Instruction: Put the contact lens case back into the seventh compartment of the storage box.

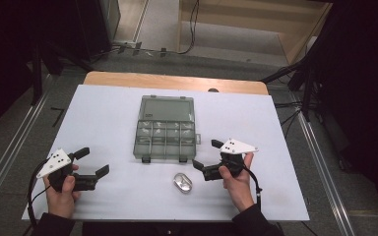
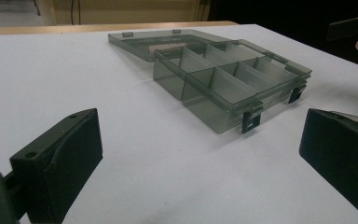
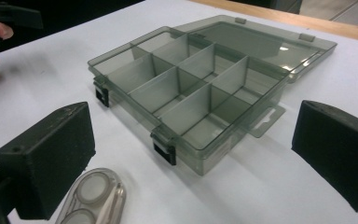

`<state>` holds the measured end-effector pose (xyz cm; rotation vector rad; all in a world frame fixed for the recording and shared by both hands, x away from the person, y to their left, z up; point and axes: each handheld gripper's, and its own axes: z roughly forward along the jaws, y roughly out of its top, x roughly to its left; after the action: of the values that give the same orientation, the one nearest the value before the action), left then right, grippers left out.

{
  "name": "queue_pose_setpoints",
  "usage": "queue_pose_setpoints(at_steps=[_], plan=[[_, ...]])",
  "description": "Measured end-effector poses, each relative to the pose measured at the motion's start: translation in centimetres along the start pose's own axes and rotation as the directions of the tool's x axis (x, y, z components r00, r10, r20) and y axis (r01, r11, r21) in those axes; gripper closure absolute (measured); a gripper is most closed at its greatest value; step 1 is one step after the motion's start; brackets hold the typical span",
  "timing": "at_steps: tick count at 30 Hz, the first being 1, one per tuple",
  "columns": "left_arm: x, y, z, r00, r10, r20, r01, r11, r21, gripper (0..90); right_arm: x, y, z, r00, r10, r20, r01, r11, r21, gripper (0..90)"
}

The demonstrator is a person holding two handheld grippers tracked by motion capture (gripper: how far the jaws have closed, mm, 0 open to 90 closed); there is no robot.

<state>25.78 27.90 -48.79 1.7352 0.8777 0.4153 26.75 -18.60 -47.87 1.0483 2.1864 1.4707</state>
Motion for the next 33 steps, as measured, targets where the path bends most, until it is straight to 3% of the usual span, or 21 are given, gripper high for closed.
queue_pose_setpoints(at_steps=[7,24,33], plan=[[0.0,-0.3,-0.4,0.9999,-0.007,0.009,0.007,0.9999,-0.009,0.0,0.7,0.0,0.1,0.9999,-0.011,-0.009,0.011,0.999,0.038,0.0],[-0.1,-0.6,-1.0,1.0000,-0.005,0.004,0.005,0.9999,-0.015,0.0,2.7,0.0,0.8,0.9930,-0.044,-0.109,0.058,0.991,0.124,0.0],[-0.2,-0.7,-1.2,1.0000,-0.005,0.002,0.005,0.9999,-0.011,0.0,3.8,-0.6,1.6,0.9894,-0.060,-0.132,0.087,0.974,0.210,0.0]])
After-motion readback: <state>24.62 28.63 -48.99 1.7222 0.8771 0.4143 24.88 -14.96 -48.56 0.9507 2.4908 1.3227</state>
